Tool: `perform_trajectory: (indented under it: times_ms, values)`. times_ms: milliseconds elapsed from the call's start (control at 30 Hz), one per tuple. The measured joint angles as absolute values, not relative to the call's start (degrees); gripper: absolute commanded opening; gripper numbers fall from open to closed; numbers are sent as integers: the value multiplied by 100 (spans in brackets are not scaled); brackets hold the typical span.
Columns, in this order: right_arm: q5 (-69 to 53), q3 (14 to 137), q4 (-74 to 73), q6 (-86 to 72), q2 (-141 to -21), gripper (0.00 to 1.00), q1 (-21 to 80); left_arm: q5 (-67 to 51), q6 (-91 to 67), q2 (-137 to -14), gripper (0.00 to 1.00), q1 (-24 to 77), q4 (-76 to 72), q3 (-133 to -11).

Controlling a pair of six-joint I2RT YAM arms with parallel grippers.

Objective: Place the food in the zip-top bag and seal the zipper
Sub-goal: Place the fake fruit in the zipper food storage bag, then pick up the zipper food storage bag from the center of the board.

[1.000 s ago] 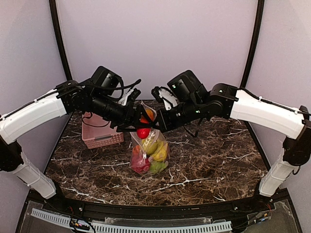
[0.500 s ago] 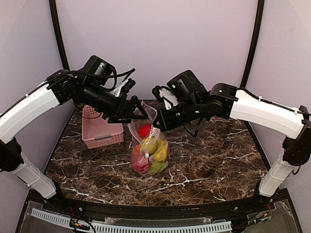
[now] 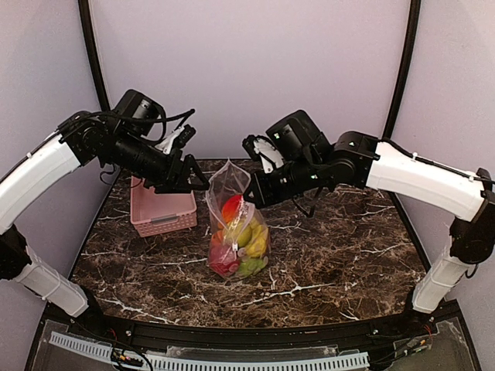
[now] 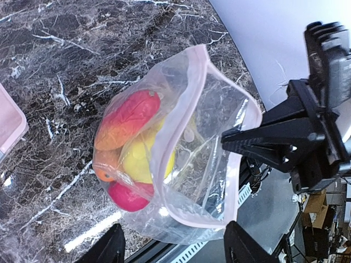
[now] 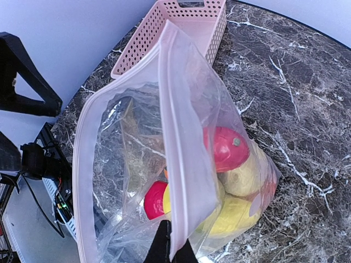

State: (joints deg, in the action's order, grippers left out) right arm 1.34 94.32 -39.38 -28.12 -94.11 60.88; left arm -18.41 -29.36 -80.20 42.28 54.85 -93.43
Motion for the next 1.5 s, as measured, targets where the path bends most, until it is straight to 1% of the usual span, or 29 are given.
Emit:
perform_trajectory:
  times_ms: [267,333,500,533,633,700,800,900,1033,1167,1233,1267,1367,1400,1433,1467,1500]
  values:
    - [132,9494,-3951,-2814,-9411,0,6088,-2084,-3079,-7968,54,4226,5175,-8458]
    - [130,9500,-3951,-2814,-9411,0,6088,-2202,-3162,-7959,48,4228,5039,-8309]
    - [113,9515,-3951,-2814,-9413,0,6088,-2491,-3361,-7946,23,4228,4683,-8143]
    - [108,9520,-3951,-2814,-9413,0,6088,-2552,-3395,-7946,21,4228,4604,-8125]
    - [110,9585,-4007,-2829,-9413,0,6088,-2733,-3468,-7946,9,4226,4383,-8132]
    - [110,9679,-4077,-2834,-9413,0,6086,-2853,-3470,-7983,2,4228,4313,-8274]
    - [110,9850,-4123,-2834,-9411,0,6086,-2941,-3424,-8101,1,4226,4355,-8659]
    - [82,10001,-4130,-2821,-9358,0,6086,-3015,-3315,-8381,1,4226,4359,-9411]
    - [-128,10022,-4091,-2810,-9037,0,6086,-3138,-3173,-8547,1,4228,4381,-10049]
    - [-360,9845,-3804,-2845,-8597,0,6086,-3293,-3074,-8560,3,4228,4377,-10232]
    - [-434,9677,-3636,-2908,-8418,0,6086,-3328,-3020,-8589,6,4228,4381,-10228]
    - [-458,9577,-3520,-2947,-8364,0,6086,-3328,-2978,-8615,10,4228,4383,-10221]
    - [-471,9303,-3269,-3096,-8357,0,6086,-3249,-2838,-8694,18,4228,4392,-10147]
    - [-456,9194,-3208,-3177,-8377,0,6086,-3194,-2797,-8709,27,4228,4392,-10099]
    - [-432,9109,-3164,-3229,-8396,0,6086,-3138,-2740,-8722,39,4228,4390,-10036]
    - [-381,8991,-3096,-3321,-8412,0,6086,-3061,-2689,-8726,45,4228,4377,-9946]
    - [-318,8910,-3072,-3389,-8425,0,6086,-3011,-2600,-8729,57,4228,4362,-9874]
